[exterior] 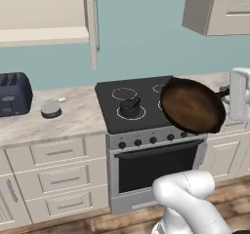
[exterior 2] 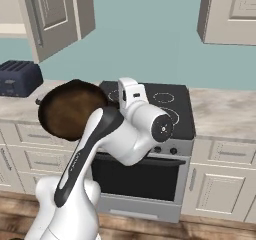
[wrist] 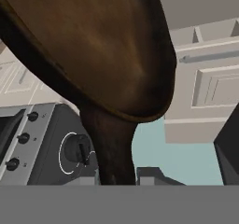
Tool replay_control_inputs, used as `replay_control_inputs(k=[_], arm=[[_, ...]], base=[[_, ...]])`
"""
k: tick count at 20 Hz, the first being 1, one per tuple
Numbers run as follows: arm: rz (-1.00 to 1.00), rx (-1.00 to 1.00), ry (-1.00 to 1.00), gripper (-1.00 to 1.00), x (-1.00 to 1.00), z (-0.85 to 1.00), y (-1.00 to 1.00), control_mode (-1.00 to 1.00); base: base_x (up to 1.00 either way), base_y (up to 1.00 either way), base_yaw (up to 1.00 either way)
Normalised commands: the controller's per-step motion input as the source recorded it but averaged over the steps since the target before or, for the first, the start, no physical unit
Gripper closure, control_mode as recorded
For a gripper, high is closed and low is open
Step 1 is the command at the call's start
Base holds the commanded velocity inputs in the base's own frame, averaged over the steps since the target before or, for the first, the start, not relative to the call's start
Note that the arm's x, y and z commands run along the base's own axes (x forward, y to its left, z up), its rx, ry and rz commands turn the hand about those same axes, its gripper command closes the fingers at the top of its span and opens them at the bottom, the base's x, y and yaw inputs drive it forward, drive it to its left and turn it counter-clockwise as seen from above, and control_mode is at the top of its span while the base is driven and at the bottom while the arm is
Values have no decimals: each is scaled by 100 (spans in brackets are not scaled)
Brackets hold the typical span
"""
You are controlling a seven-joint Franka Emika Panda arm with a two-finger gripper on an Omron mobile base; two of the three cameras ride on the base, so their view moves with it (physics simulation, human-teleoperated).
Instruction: Pick the pan from the cabinet and place it on the stove. Then turn on the stove burner for the pan.
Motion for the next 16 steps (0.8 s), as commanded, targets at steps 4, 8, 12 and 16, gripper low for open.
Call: replay_control_inputs(k=[4, 8, 12, 16], arm=[[0, 0, 0, 100, 0, 0, 0, 100], [0, 0, 0, 100, 0, 0, 0, 100], [0, 0, 0, 100, 0, 0, 0, 100], [0, 0, 0, 100, 0, 0, 0, 100]], base=[[0, -35, 0], [0, -36, 0], [3, -33, 0], [7, -32, 0]])
